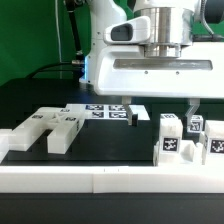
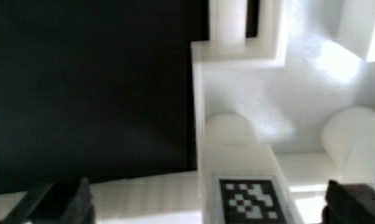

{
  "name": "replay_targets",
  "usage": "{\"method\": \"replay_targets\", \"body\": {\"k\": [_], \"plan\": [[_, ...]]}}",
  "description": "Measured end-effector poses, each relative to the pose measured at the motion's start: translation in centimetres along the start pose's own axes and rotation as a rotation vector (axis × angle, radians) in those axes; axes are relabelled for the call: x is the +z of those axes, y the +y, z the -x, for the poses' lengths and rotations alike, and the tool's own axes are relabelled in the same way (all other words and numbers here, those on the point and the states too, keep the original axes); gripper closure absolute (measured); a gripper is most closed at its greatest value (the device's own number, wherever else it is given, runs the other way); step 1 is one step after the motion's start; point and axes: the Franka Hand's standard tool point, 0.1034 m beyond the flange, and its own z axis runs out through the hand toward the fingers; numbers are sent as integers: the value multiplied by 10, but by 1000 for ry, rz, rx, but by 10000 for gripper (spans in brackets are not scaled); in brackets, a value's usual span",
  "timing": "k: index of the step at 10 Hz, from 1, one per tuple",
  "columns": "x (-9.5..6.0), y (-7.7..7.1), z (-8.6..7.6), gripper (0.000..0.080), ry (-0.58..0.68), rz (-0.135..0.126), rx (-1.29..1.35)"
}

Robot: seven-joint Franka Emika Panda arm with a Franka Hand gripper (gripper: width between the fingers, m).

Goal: Assemble chair

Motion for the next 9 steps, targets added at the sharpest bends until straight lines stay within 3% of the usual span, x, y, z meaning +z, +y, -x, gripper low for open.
{"method": "replay_targets", "body": {"k": [3,9], "plan": [[15,-2,14,150,6,12,-12],[44,-2,21,150,25,33,-32]]}}
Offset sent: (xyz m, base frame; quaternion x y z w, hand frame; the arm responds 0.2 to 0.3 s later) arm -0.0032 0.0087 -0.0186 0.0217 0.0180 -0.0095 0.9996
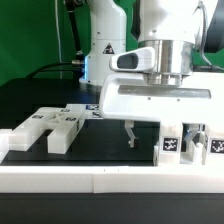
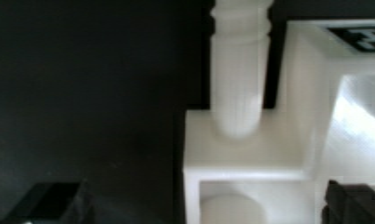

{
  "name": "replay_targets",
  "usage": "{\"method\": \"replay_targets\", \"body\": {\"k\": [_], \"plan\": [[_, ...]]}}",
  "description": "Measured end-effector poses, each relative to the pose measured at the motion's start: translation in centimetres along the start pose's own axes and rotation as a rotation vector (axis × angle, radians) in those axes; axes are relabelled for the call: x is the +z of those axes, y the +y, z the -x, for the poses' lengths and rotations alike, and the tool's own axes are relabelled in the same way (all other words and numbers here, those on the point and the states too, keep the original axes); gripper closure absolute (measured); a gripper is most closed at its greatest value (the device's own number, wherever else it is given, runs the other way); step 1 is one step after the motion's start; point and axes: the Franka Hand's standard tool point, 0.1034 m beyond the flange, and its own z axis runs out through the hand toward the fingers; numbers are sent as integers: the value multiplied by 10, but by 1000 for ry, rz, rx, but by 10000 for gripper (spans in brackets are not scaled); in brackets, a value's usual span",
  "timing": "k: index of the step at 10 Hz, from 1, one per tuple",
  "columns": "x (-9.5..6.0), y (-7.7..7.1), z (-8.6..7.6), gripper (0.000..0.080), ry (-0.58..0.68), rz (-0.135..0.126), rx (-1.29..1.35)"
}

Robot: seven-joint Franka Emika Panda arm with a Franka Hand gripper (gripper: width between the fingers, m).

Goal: Assemble chair

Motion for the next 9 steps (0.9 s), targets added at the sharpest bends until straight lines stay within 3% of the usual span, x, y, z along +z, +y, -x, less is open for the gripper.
{"method": "replay_targets", "body": {"k": [5,7,9], "plan": [[14,3,7,150,-5,14,-5],[15,4,7,431,-5,14,-5],[14,3,6,479,-2,13,-4]]}}
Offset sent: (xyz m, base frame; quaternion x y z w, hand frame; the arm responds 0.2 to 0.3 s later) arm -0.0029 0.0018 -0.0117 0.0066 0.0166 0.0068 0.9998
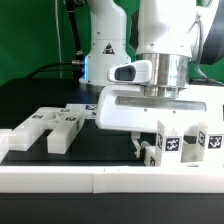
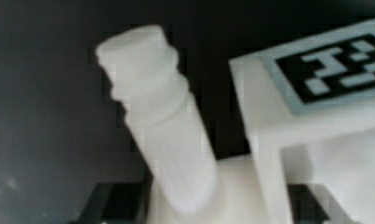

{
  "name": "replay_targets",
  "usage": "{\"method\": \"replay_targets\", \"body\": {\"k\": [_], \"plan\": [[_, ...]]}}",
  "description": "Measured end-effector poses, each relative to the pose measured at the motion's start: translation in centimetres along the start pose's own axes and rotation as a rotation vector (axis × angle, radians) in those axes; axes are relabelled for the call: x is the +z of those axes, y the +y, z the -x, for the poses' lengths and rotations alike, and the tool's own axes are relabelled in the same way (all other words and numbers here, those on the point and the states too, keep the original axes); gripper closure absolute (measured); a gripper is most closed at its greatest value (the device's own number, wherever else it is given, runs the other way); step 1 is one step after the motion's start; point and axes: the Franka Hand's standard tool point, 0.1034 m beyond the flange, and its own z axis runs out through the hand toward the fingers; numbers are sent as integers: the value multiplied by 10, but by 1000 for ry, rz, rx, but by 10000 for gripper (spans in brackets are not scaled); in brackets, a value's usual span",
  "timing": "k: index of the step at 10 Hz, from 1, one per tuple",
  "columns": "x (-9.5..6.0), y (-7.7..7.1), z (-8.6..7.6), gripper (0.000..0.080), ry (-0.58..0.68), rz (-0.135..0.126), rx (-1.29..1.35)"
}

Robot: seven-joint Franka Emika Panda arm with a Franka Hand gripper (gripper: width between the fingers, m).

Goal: Assemble chair

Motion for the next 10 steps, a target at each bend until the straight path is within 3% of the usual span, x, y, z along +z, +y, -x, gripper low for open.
{"method": "replay_targets", "body": {"k": [4,8,10], "plan": [[-1,1,0,479,-1,0,0],[-31,18,-8,478,-26,-7,36],[-35,21,-7,478,-53,-10,44]]}}
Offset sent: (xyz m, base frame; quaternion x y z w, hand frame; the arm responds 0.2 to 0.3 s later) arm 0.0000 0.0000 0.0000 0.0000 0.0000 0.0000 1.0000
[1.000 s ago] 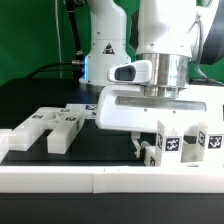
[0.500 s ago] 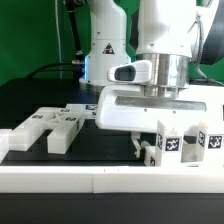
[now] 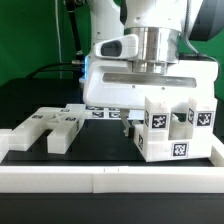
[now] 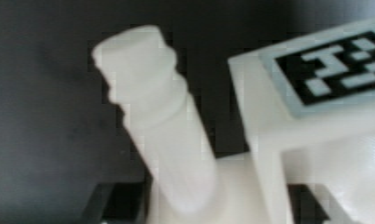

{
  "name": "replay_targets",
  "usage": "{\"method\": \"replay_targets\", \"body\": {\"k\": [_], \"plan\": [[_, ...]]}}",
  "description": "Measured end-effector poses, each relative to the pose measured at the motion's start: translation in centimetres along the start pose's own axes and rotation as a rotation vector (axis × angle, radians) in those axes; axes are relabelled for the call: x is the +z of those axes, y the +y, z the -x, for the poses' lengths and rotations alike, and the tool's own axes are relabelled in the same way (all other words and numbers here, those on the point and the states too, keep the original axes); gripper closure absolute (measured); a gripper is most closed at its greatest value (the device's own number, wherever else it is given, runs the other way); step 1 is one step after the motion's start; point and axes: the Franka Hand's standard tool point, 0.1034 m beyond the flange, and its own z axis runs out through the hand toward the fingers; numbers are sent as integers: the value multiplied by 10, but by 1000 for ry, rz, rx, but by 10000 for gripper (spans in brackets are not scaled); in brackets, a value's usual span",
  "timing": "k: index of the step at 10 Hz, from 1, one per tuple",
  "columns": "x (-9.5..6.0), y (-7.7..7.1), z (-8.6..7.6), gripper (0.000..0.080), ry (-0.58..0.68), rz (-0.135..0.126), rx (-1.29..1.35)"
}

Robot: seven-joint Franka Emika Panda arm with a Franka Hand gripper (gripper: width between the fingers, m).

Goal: Assemble chair

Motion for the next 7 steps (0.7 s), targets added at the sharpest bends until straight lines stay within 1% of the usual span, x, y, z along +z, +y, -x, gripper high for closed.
{"method": "replay_targets", "body": {"k": [1,2,3,4,5,6,7], "plan": [[2,0,4,478,-30,-1,1],[2,-1,10,478,-124,-8,6],[1,-1,10,478,-212,-17,13],[1,-2,10,478,-270,-22,18],[-8,-3,16,478,-365,-17,36],[-24,-2,21,478,-510,-7,58],[-30,0,18,478,-581,-5,69]]}}
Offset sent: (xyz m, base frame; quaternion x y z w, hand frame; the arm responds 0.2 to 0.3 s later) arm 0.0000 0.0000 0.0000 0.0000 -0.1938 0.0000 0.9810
